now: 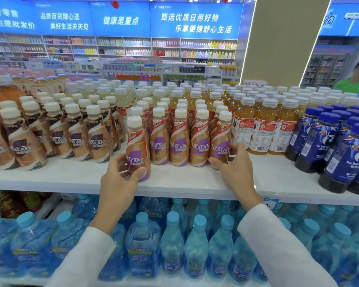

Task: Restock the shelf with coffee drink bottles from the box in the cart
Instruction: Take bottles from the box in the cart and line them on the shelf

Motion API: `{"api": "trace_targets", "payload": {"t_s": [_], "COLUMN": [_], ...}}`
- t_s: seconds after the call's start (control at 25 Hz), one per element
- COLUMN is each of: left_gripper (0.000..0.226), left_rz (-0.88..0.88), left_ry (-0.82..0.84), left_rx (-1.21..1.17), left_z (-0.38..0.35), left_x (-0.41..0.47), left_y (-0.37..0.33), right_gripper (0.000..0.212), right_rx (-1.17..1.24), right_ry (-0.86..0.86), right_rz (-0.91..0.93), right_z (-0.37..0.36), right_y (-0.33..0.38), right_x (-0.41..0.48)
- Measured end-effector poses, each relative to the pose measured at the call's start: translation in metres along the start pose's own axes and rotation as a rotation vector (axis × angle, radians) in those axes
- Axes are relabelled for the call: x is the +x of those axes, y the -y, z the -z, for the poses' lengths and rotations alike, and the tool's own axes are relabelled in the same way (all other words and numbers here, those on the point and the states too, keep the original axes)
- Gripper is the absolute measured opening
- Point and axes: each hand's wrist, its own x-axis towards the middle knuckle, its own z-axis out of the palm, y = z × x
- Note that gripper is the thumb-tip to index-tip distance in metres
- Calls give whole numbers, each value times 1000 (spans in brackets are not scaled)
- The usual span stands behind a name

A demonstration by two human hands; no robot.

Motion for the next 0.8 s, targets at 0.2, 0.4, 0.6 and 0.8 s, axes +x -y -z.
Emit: {"api": "trace_targets", "payload": {"t_s": [0.2, 0.4, 0.6, 0.8], "left_gripper": [52, 53, 58, 60], "left_rz": [-6, -5, -1, 15], "left_ry": [-20, -35, -69, -57], "left_rx": [19, 20, 23, 9], "left_z": [12, 8, 8, 8], "left_x": [14, 18, 17, 18], "left_y": [9, 8, 12, 13], "right_gripper": [64, 70, 67, 67], "right_rx": [-8, -16, -25, -32], "right_ry": [-18, -20, -21, -15], "right_rz": [19, 6, 2, -3], "right_z": [-3, -5, -5, -6], "right_y": [-3, -3, -1, -1], "right_x": [-1, -2, -4, -5]}}
